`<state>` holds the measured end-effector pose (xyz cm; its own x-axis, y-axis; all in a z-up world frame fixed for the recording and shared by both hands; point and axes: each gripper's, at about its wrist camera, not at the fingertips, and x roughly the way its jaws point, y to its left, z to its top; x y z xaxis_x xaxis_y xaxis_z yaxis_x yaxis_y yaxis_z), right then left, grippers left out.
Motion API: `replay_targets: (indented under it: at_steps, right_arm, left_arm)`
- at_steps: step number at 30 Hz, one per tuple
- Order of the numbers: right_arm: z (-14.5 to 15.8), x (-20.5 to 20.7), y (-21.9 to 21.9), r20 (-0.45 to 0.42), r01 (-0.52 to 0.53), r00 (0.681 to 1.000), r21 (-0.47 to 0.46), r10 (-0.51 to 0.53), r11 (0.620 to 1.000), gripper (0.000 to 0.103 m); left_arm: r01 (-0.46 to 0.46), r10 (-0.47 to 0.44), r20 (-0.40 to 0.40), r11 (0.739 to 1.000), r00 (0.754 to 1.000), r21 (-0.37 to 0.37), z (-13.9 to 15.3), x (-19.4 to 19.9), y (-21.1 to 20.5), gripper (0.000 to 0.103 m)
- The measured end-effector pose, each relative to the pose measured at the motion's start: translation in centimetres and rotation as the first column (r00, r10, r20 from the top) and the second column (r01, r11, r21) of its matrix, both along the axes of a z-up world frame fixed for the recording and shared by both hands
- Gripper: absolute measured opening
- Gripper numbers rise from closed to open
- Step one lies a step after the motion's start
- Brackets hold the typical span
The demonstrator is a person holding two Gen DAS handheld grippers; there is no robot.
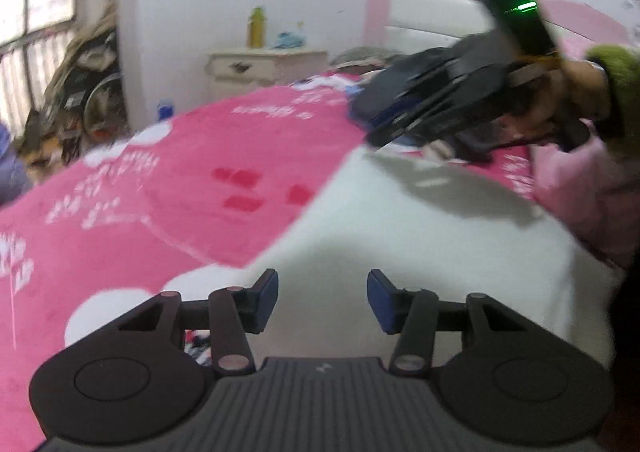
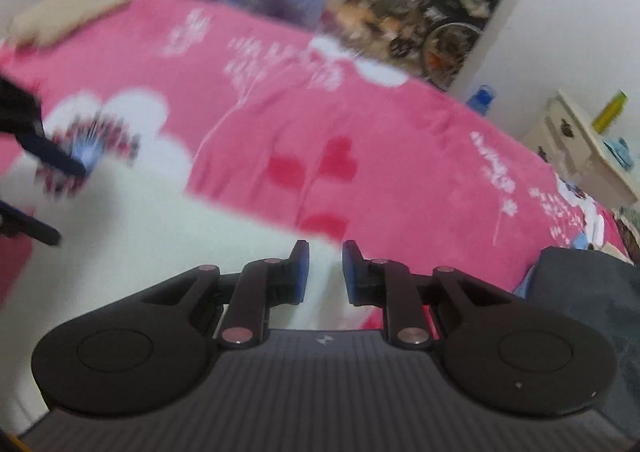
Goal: Fold clothes
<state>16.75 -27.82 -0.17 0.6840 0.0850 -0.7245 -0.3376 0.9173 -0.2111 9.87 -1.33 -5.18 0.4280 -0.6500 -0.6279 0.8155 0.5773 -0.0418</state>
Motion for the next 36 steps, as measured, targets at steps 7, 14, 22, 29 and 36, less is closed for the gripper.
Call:
replay_targets:
  at_steps: [7, 14, 22, 29, 36]
  right_arm:
    - [-4.6, 1.9, -1.7, -0.089, 0.078, 0.994, 0.107, -0.069, 0.991, 0.018]
    - [-4.5, 1.9, -0.9, -0.090, 0.058, 0.995, 0.078, -0.051, 0.995, 0.019]
    - [1.9, -1.0, -0.3, -0.010, 0.036, 0.999, 0.084, -0.035, 0.996, 0.019]
    - [-2.4, -3.7, 1.8, -0.107, -0.067, 0.992, -0.043, 0.063, 0.997, 0.018]
    - [-0.1, -5.1, 1.6, -0.084, -0.111, 0.991, -0.044, 0.107, 0.993, 0.019]
  left_arm:
    - [0.003, -0.008, -0.088, 0.999, 0.996, -0.054, -3.0, 2.8, 1.3, 0.053]
    - [0.050, -0.061, -0.094, 0.992, 0.994, -0.113, -4.4, 3.5, 2.3, 0.053]
    - [0.027, -0.032, -0.061, 0.995, 0.998, -0.092, -1.3, 1.9, 3.3, 0.050]
    - [0.303, -0.303, -0.023, 0.953, 0.953, -0.006, -1.2, -6.0, 0.2, 0.051]
    - [0.338, -0.340, 0.020, 0.938, 0.940, 0.083, -1.5, -8.5, -0.5, 0.049]
